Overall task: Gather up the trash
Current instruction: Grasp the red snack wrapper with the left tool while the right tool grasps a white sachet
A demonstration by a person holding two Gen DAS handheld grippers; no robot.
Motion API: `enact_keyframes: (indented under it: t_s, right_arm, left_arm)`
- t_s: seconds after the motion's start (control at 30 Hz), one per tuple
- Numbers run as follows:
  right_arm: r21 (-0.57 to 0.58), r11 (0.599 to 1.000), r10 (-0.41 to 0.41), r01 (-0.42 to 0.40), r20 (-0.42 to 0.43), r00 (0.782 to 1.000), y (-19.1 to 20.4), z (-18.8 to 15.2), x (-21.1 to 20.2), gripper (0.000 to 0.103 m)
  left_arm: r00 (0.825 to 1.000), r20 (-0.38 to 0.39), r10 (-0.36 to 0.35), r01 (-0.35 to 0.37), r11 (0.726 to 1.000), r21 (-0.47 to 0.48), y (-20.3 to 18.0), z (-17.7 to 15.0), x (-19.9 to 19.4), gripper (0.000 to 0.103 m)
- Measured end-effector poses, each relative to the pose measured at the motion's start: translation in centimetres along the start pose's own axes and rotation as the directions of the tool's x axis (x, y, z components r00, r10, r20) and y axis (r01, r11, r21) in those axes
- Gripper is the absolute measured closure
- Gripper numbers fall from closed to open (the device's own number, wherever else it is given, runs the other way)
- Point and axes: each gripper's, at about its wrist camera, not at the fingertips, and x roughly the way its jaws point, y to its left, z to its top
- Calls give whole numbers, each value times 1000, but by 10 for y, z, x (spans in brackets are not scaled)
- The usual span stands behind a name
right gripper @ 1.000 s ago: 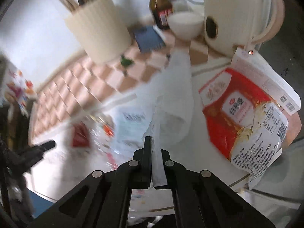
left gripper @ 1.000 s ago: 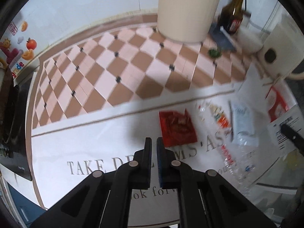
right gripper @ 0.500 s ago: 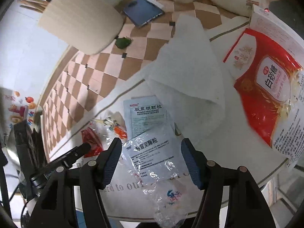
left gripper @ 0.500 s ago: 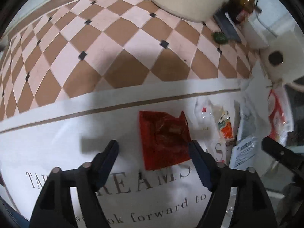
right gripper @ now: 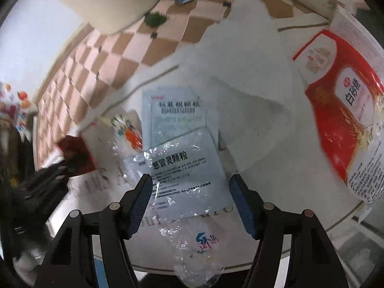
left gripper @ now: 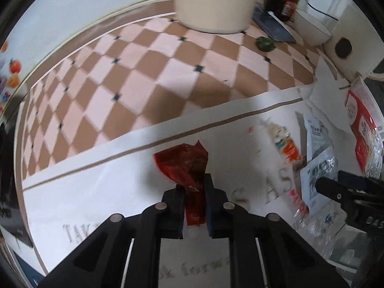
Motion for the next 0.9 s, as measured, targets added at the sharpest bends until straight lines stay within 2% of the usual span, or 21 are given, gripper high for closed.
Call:
enact_keyframes:
  t_s: [0.07,0.13,0.17,0.37,0.57,0.67,0.7,0.77,0.8,0.83,0.87,0.9]
  right_arm:
    - [-68,997,-46,47,11,999,11,-3,2,41]
    - [-142,983,-106,112,46,993,23,-8,3,90]
    - [-155,981,-107,113,50,993,26,-10,3,95]
    - [-132,989,-50,70,149,988,30,-16,-24,100]
    - [-84,996,20,3,269,963,33,-19,-76,101]
    - [-54,998,37,-24,252,967,32,-18,-84,101]
    - [-24,998,64,-61,209,976,27,-16,-80,98]
    - [44,995,77,-84,137,988,17,-12,-67,65]
    - [70,993,88,-96,108,990,13,-10,-58,33]
    - [85,990,106,-115,105,989,10,-11,-51,23]
    - [89,988,119,-127,99,988,8,-10,-42,23]
    - [88,991,93,-98,63,994,9,-6,-27,23]
  left_arm:
    - [1000,-6,10,-10,1000,-27,11,-10,-4,93]
    - [1000,-11,9,-9,999,-44,20,-17,-5,93]
    - [1000,-14,15,-15,999,-47,23,-19,-6,93]
    - [1000,12,-6,7,999,-52,33,-14,-23,93]
    - [996,81,-28,29,999,-12,31,-17,-55,96]
    - [995,89,-35,34,999,12,29,-9,-50,96]
    - [996,79,-32,30,999,17,30,-9,-44,96]
    - [998,50,-38,37,999,4,33,-4,-27,96]
    - [998,36,-43,43,999,-5,36,-3,-21,96]
    - [999,24,-41,42,999,-17,41,-4,-14,96]
    - [999,15,-38,38,999,-24,44,-5,-9,96]
    - [999,6,-41,41,999,-33,48,-6,-4,96]
